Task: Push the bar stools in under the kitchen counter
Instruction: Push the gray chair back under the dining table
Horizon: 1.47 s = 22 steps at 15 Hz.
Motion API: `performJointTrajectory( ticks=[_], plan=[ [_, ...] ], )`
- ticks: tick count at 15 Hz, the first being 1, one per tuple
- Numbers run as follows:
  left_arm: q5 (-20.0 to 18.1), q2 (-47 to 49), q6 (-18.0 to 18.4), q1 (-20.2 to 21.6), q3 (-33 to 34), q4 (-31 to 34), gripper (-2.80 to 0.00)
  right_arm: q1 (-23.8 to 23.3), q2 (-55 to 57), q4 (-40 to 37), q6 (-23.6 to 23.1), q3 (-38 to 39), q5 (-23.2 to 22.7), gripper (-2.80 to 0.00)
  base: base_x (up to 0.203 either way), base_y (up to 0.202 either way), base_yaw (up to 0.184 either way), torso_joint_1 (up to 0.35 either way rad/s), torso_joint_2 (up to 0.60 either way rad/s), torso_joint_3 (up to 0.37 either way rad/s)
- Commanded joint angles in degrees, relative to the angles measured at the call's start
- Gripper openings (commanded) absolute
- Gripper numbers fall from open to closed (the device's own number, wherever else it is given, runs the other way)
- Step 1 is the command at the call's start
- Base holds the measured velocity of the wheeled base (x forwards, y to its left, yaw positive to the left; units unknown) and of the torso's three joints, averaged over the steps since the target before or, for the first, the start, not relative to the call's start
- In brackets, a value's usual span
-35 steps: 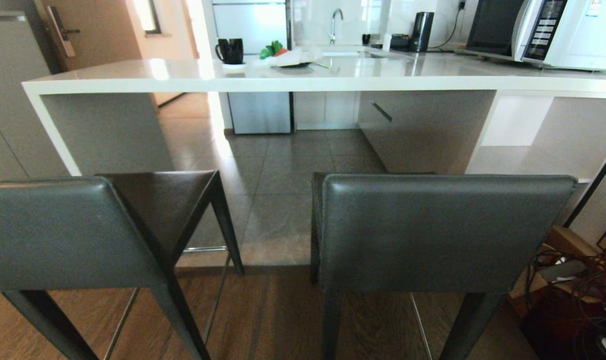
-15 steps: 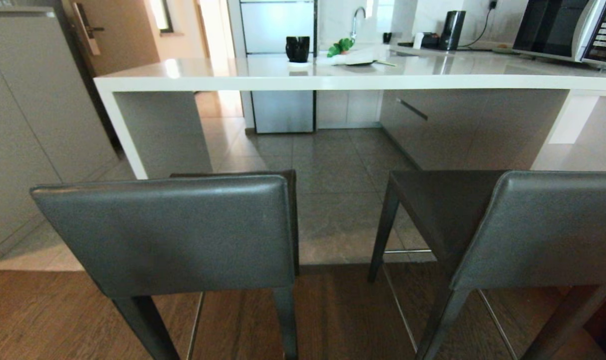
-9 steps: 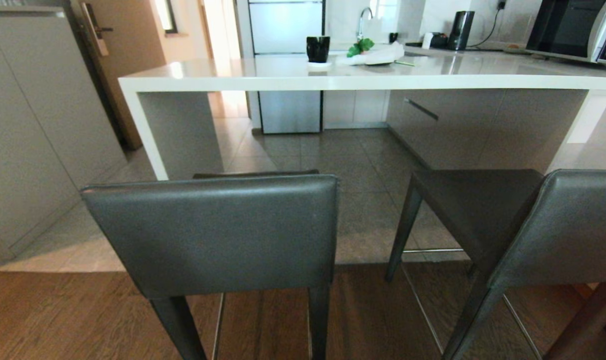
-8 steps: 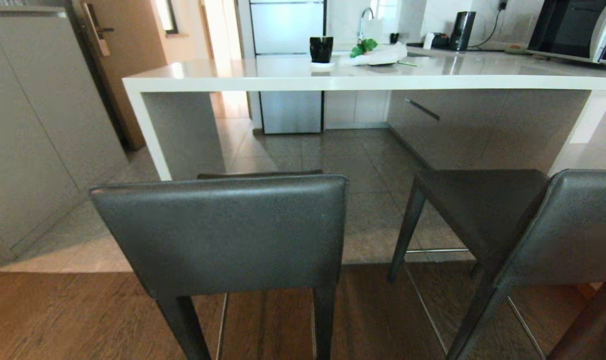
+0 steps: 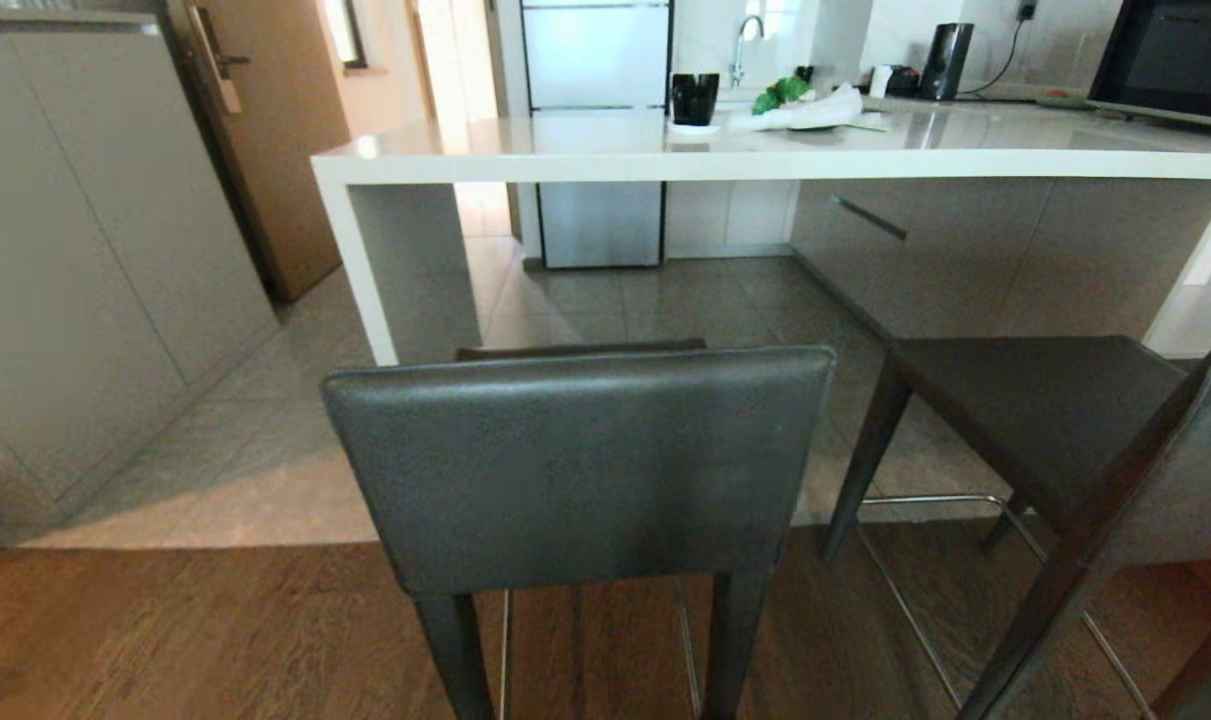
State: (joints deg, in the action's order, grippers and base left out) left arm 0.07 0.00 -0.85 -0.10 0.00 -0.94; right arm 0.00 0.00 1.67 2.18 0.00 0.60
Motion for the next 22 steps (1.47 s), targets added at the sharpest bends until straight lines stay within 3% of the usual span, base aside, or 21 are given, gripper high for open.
performJointTrajectory(
  ticks=[1,6,19,22],
  plan=[
    [0.02,0.04,-0.03,0.01,0.09,-0.03,-2.80,0.00,0.09,0.00,0.02,0.00,-0.06,-2.80,0.000,0.195,-0.002,0.002,0.00,0.002],
    [0.02,0.00,-0.03,0.01,0.09,-0.03,-2.80,0.00,0.03,0.00,0.02,0.00,0.02,-2.80,0.000,0.163,-0.001,0.001,0.00,0.004],
    [0.02,0.01,-0.03,0.01,0.09,0.00,-2.80,0.00,0.00,0.00,0.02,0.00,0.02,-2.80,0.000,0.000,0.000,0.000,0.00,0.000],
    [0.02,0.04,-0.03,0.01,0.09,-0.03,-2.80,0.00,0.01,0.00,0.02,0.00,0.02,-2.80,0.130,0.000,-0.001,0.003,0.00,0.004]
  ],
)
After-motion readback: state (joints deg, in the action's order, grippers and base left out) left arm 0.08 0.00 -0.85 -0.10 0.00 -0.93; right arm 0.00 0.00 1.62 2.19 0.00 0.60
